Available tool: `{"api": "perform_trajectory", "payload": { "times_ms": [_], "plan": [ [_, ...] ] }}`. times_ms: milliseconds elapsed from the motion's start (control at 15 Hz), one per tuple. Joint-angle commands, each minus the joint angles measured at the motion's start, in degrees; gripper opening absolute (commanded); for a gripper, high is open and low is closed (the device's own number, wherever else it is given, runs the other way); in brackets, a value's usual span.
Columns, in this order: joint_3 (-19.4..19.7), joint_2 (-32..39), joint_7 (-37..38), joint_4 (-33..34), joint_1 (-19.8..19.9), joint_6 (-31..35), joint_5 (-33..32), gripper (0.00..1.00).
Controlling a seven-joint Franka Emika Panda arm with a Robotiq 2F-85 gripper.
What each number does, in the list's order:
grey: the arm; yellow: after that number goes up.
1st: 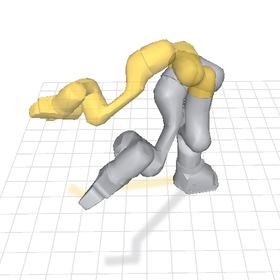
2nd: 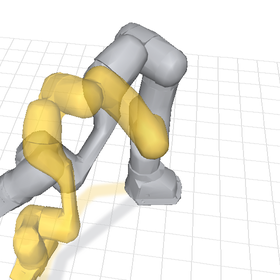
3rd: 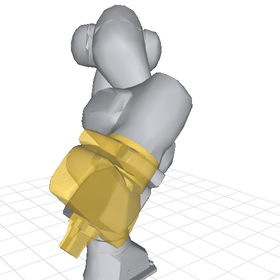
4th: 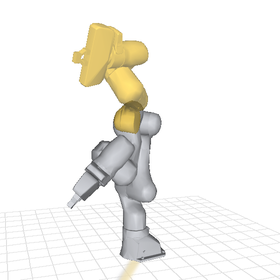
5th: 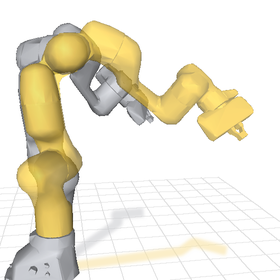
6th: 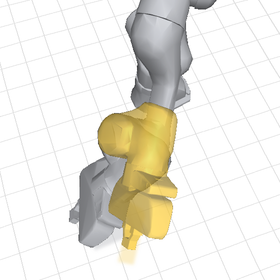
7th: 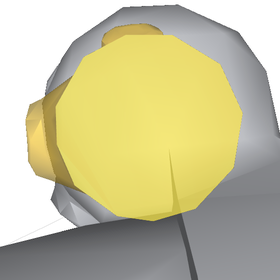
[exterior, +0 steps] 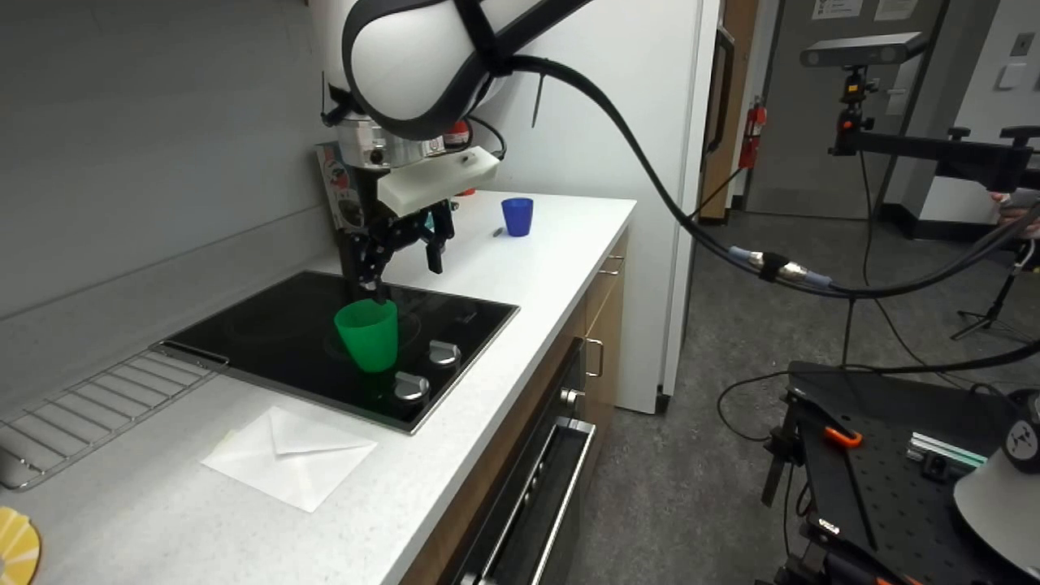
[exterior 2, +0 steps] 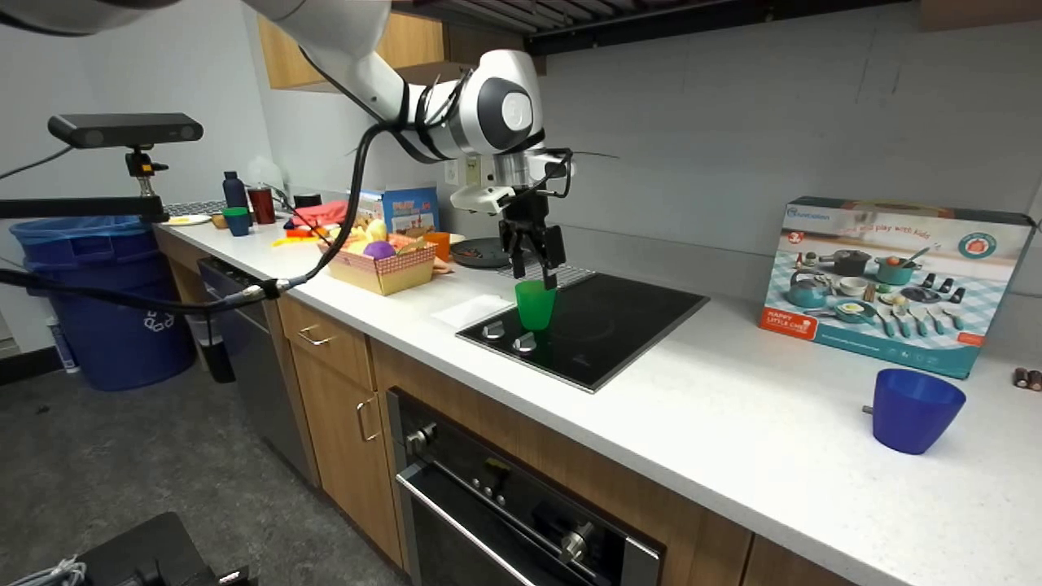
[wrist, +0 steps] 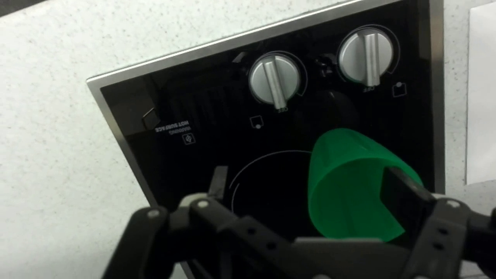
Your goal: Move the green cup to the right
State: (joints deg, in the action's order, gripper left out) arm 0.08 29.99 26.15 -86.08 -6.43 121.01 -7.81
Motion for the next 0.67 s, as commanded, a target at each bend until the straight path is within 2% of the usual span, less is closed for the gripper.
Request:
{"api": "perform_trajectory", "payload": {
  "times_ms": [0,600],
  "plan": [
    [2.1,2.3,-1.4,3.6,0.0,-1.9,0.2,1.00],
    [4.3,5.4,5.8,4.2,-1.4,2.1,0.3,1.00]
  ]
}}
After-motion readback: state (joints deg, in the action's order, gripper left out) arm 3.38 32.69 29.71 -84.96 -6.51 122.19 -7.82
